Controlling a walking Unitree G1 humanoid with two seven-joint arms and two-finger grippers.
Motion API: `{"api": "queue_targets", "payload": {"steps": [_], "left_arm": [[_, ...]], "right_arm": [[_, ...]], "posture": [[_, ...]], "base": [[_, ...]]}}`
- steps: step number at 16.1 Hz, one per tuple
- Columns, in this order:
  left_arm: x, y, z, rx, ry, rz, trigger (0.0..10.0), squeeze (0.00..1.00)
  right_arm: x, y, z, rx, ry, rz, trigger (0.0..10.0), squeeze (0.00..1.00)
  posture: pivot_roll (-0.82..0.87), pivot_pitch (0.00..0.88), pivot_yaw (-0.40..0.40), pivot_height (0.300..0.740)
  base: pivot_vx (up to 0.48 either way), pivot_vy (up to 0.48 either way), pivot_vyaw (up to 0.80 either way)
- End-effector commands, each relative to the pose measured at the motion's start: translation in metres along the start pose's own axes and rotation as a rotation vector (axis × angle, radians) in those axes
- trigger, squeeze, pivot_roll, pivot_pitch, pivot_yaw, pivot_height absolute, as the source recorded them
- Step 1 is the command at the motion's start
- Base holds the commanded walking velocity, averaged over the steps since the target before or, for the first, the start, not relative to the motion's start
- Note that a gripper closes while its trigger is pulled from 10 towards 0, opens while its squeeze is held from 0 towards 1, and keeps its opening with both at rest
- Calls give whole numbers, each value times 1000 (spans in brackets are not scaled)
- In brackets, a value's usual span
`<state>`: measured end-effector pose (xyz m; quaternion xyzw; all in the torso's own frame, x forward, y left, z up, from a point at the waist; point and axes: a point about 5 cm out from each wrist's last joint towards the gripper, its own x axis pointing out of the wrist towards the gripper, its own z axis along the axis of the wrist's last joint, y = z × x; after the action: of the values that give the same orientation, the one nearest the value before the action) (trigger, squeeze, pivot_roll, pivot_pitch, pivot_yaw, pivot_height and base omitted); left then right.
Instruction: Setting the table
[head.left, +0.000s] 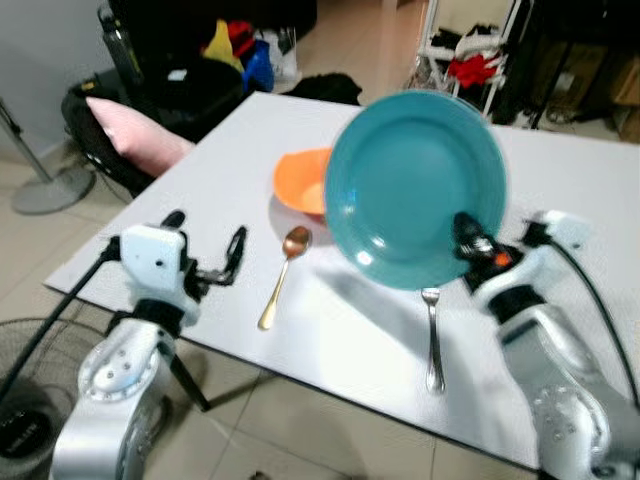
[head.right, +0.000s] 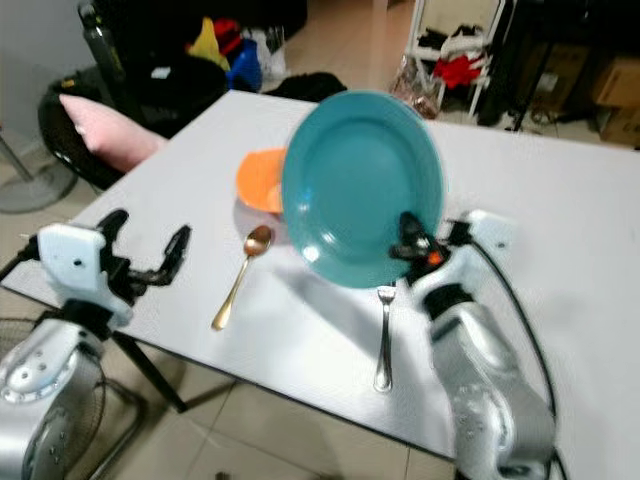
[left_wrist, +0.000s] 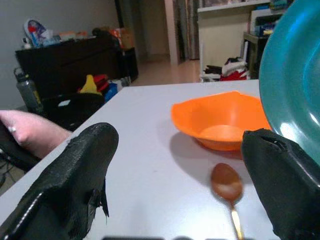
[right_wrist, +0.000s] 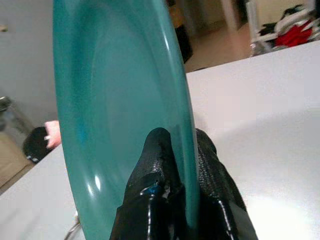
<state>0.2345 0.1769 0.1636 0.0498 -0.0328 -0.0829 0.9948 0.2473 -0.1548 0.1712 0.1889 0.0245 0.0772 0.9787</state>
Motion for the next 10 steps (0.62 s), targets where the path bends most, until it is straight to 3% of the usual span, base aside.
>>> {"api": "queue_targets", "payload": {"steps": [1, 8, 10], "left_arm": [[-1, 5, -2, 17, 14, 12, 10000, 0], [5, 6, -2, 25, 21, 6, 10000, 0], [5, 7, -2, 30, 19, 18, 10000, 0]], "right_arm": [[-1, 6, 6, 9, -34, 28, 10000, 0], [-4, 3, 4, 13, -19, 3, 10000, 0], [-4, 4, 3, 13, -19, 4, 10000, 0]], "posture": [[-140, 0, 58, 740], [-146, 0, 74, 740], [-149, 0, 76, 740]], "base": [[0, 454, -800], [0, 478, -800], [0, 184, -800]]}}
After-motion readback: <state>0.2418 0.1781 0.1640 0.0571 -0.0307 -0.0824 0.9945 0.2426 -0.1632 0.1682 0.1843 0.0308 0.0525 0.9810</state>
